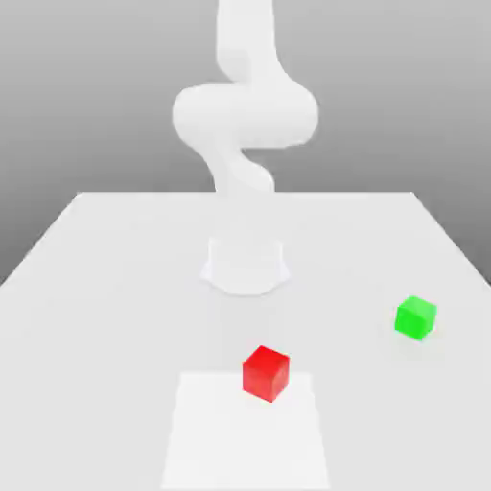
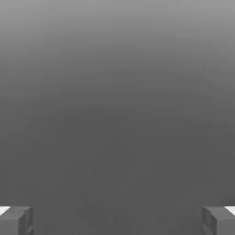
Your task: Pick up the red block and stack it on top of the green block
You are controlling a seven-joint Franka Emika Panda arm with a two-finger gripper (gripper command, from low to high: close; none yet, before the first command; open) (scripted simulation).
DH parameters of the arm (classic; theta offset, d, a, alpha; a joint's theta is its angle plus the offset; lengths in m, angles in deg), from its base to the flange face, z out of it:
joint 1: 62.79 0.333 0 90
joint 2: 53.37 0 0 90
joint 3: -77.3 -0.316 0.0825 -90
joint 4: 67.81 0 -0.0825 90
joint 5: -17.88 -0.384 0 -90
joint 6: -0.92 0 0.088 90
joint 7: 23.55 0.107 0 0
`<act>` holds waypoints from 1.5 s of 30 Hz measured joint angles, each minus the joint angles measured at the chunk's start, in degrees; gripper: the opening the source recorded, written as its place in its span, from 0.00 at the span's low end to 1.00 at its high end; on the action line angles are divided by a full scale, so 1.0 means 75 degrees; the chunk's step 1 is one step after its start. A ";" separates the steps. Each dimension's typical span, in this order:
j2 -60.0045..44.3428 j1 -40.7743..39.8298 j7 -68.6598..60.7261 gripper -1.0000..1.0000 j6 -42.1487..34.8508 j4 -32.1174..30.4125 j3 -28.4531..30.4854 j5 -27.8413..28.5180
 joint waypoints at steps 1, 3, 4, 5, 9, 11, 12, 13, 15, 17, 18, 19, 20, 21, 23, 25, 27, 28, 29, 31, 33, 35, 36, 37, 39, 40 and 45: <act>-0.0228 -0.0064 0.0236 0.50 0.0179 -0.0238 -0.0133 0.0007; -0.0675 -0.0196 0.0692 0.50 0.0534 -0.0706 -0.0380 0.0007; -0.0896 -0.0261 0.0915 0.50 0.0709 -0.0938 -0.0493 0.0002; -0.1116 -0.0326 0.1134 0.50 0.0881 -0.1170 -0.0603 -0.0007; -0.2004 -0.0553 0.2018 0.50 0.1576 -0.2119 -0.0975 -0.0068; -0.2470 -0.0641 0.2472 0.50 0.1939 -0.2619 -0.1126 -0.0125; -0.2713 -0.0680 0.2699 0.50 0.2128 -0.2879 -0.1199 -0.0170; -0.2967 -0.0710 0.2930 0.50 0.2325 -0.3146 -0.1264 -0.0226; -0.3546 -0.0744 0.3389 0.50 0.2770 -0.3692 -0.1377 -0.0386; -0.4444 -0.0797 0.3884 0.50 0.3418 -0.4081 -0.1458 -0.0439; -0.4827 -0.0831 0.4091 0.50 0.3695 -0.4163 -0.1476 -0.0374; -0.5088 -0.0863 0.4242 0.50 0.3891 -0.4188 -0.1484 -0.0277; -0.5290 -0.0904 0.4370 0.50 0.4048 -0.4186 -0.1482 -0.0157; -0.5464 -0.0916 0.4492 0.50 0.4186 -0.4172 -0.1457 -0.0019; -0.5782 -0.0933 0.4743 0.50 0.4447 -0.4131 -0.1376 0.0307; -0.6091 -0.0867 0.5013 0.50 0.4704 -0.4089 -0.1214 0.0680; -0.6401 -0.0649 0.5246 0.50 0.4966 -0.4053 -0.0917 0.1011; -0.6556 -0.0531 0.5355 0.50 0.5100 -0.4039 -0.0759 0.1168; -0.6713 -0.0406 0.5448 0.50 0.5235 -0.4027 -0.0596 0.1304; -0.7025 -0.0126 0.5523 0.50 0.5513 -0.4014 -0.0270 0.1437; -0.7104 -0.0054 0.5552 0.00 0.5583 -0.4011 -0.0185 0.1482; -0.7105 -0.0055 0.5558 0.00 0.5591 -0.4011 -0.0186 0.1488; -0.7105 -0.0056 0.5563 0.00 0.5596 -0.4011 -0.0187 0.1493; -0.7105 -0.0056 0.5568 0.00 0.5602 -0.4011 -0.0187 0.1498; -0.7086 -0.0064 0.5573 0.00 0.5580 -0.4010 -0.0195 0.1502; -0.6979 -0.0135 0.5532 0.00 0.5484 -0.4013 -0.0288 0.1435; -0.6244 -0.0354 0.5031 0.00 0.4852 -0.4074 -0.0719 0.0698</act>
